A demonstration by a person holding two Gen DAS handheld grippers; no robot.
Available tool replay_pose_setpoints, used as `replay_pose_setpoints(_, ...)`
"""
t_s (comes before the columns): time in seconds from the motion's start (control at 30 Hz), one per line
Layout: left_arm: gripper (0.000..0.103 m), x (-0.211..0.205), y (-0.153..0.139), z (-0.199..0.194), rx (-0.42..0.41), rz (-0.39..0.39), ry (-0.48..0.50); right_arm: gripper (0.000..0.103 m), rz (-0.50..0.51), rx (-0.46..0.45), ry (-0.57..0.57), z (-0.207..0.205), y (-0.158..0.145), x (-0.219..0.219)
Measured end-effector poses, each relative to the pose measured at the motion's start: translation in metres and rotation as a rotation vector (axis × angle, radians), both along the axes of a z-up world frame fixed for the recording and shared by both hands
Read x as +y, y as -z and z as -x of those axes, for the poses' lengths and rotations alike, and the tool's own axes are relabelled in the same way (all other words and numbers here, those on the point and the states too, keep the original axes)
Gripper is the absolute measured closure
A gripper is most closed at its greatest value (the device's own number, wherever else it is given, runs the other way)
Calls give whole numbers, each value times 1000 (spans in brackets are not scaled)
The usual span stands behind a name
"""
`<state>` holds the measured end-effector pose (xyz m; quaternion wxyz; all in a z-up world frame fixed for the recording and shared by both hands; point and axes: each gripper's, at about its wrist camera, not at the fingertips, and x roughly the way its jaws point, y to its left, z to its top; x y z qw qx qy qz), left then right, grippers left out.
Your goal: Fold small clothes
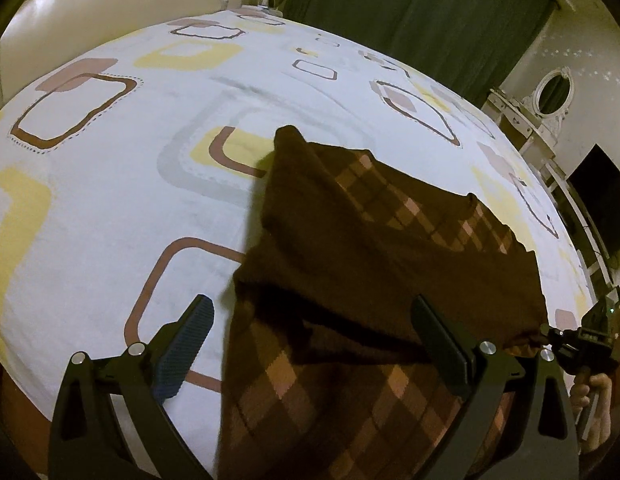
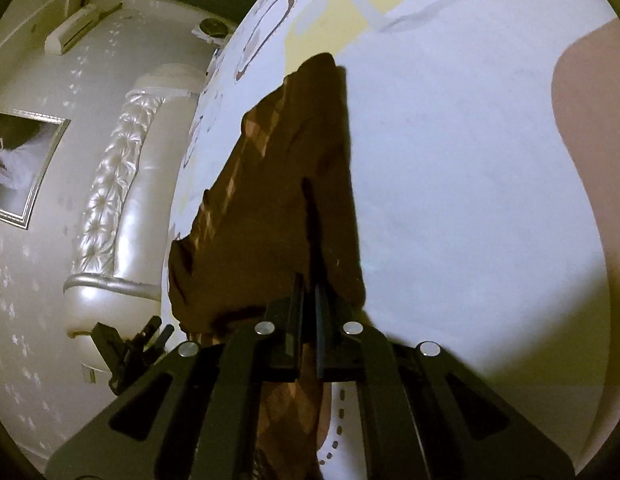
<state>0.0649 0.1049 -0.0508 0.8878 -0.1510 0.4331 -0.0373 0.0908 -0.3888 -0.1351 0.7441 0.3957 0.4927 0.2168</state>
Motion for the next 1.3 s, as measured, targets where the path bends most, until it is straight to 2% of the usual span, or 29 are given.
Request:
replay_pose_setpoints(0.07, 5, 1, -1, 0, -12, -3, -6, 97, 58, -3, -9, -1, -10, 1)
replay_pose_setpoints(0.13, 5, 3, -4, 0, -34, 0, -5, 93, 171, -50, -15, -2, -31, 6)
replay_pose_setpoints(0.2, 5, 3, -7, -1, -55, 3, -1, 88, 228, -101, -26, -4, -53, 15)
replay_pose_setpoints(0.27, 5, 5, -8, -3, -71, 1, -5, 79, 213, -156, -63, -12, -74, 34)
replay_pose_setpoints(0.4, 5, 15, -2, -15, -67, 38, -47, 76, 110, -210, -236, -49, -91, 99)
replay_pose_setpoints(0.47, 5, 21, 4, -21, -50, 19, -85, 75, 87, -215, -354, -76, -91, 149)
replay_pose_setpoints(0.53, 5, 24, 13, -27, -15, -64, -128, 75, 128, -227, -433, -97, -90, 191)
replay_pose_setpoints(0.6, 5, 29, 22, -30, 15, -109, -150, 75, 136, -210, -525, -123, -80, 242)
replay_pose_setpoints(0.7, 5, 42, 41, -30, 67, -101, -178, 75, 179, -188, -621, -146, -64, 292)
replay_pose_setpoints(0.8, 5, 44, 45, -25, 41, -102, -174, 75, 245, -184, -709, -155, -49, 335)
replay_pose_setpoints(1.0, 5, 41, 47, -17, 9, -120, -179, 75, 183, -191, -784, -170, -44, 373)
replay_pose_setpoints(1.07, 5, 41, 47, -16, 6, -112, -178, 75, 124, -160, -818, -175, -38, 382)
replay_pose_setpoints(1.13, 5, 41, 46, -17, 3, -112, -176, 76, 129, -129, -855, -175, -32, 391)
replay_pose_setpoints(1.2, 5, 40, 47, -17, 0, -117, -176, 98, 135, -108, -885, -172, -26, 397)
replay_pose_setpoints(1.3, 5, 39, 48, -17, -4, -124, -181, 98, 128, -223, -831, -168, -48, 390)
